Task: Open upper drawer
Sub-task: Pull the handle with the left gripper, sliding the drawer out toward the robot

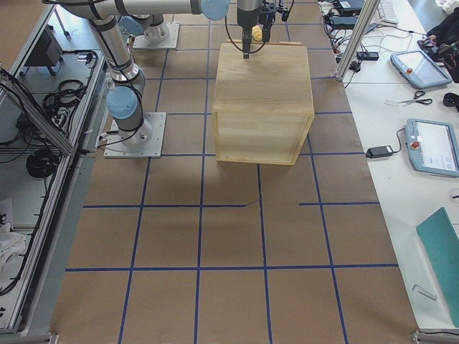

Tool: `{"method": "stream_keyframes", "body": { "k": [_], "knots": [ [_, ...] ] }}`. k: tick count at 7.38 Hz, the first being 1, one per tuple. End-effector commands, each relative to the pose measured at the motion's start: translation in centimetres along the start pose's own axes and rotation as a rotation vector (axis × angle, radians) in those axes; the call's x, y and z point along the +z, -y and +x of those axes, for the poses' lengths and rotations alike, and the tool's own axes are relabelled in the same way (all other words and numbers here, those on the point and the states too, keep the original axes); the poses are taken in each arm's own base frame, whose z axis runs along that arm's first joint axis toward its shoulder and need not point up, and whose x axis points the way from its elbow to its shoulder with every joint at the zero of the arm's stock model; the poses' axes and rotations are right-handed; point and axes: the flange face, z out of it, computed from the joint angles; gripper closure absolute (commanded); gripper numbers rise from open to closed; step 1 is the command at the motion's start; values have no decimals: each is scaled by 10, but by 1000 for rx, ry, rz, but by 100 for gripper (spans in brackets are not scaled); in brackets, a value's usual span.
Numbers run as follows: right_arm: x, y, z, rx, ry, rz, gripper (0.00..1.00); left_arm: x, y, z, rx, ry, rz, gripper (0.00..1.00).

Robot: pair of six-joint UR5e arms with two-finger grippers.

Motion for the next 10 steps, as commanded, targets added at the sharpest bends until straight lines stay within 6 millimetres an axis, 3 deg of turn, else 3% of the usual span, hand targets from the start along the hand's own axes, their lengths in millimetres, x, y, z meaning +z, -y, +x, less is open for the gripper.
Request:
{"method": "stream_keyframes", "body": {
  "k": [1, 4, 6, 10],
  "knots": [
    [0, 0, 1, 1, -1, 0, 0, -4, 8, -14, -11, 2, 6, 0],
    [0, 0, 0, 0, 1, -2, 0, -16, 14, -29, -9, 6, 14, 0],
    [0, 0, 0, 0, -1, 0, 0, -26, 24, -58, -27, 10, 23, 0],
    [0, 0, 0, 0, -1, 0, 0, -32, 30, -79, 1, 23, 22, 0]
  ]
}}
